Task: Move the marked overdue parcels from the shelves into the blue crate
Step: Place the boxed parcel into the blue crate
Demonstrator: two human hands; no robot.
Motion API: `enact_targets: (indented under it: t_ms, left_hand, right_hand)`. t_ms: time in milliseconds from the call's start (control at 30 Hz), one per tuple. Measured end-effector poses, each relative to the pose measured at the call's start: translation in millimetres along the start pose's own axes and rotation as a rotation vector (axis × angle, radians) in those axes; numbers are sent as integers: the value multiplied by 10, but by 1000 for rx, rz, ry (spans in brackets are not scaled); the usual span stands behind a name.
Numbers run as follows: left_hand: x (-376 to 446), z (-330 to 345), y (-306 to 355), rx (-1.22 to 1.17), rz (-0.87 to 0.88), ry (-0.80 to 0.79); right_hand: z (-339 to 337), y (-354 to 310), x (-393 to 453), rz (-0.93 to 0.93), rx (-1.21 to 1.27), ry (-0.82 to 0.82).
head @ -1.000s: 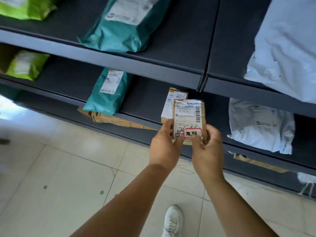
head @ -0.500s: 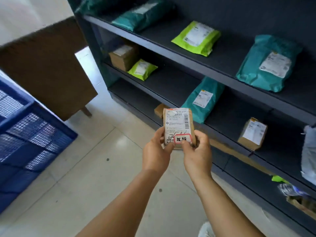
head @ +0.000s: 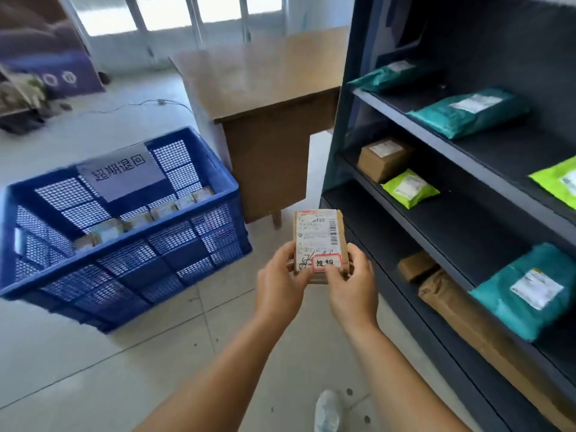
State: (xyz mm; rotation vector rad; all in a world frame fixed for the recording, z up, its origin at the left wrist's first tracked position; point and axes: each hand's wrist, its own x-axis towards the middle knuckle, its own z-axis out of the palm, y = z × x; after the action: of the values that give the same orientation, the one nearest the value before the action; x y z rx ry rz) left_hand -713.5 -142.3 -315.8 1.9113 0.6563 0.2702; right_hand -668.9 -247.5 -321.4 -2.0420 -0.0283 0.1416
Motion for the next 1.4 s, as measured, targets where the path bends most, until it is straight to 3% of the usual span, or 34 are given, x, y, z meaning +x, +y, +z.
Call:
enact_targets:
  t_ms: [733, 933, 1400]
  left_hand:
    - [2832, -1925, -546, 59, -252, 348]
    - [3553, -2392, -885, 36, -278, 330]
    - [5069, -3151, -1741, 18, -374, 99]
  right_hand:
    - [2932, -1709, 2021, -163, -79, -466]
    - [3712, -2012, 2391, -165, -176, -504]
    - [5242, -2329, 3083, -13, -398, -520]
